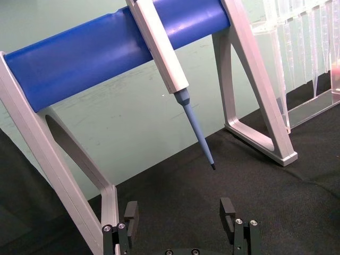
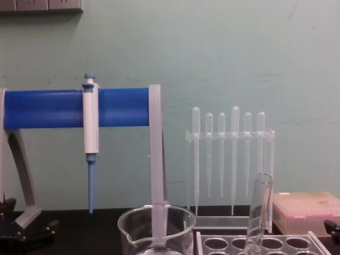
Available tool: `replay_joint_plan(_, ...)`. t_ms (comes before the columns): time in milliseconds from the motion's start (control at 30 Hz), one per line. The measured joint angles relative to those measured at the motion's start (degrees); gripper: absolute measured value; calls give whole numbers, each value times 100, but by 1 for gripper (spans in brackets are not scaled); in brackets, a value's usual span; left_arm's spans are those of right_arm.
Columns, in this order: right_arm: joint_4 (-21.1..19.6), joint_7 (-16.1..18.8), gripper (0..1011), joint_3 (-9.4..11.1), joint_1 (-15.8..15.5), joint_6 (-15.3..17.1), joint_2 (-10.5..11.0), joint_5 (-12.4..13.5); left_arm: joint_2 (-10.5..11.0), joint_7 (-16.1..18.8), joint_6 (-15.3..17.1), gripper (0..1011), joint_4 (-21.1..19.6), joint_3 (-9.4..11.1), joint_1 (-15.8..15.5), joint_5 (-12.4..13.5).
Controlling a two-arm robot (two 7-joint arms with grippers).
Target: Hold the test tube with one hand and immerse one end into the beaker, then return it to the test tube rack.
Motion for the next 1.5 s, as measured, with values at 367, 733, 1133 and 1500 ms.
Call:
replay_joint_plan(367,-575,105,1000,278,-243,38,88,-8,0,0,0,1000,0,0,0,0)
replay_joint_plan(733,-1579,423,1000,880,-1045,-94,468,494,0,0,0,1000,0,0,0,0)
replay_joint_plan(1133,-2380,1122,1000,1376,-2192,-439,911,1120,0,0,0,1000,0,0,0,0)
replay_joint_plan(1500,-2611,1483,1000,1198,-2418,-410,791,1101,0,0,0,1000,0,0,0,0)
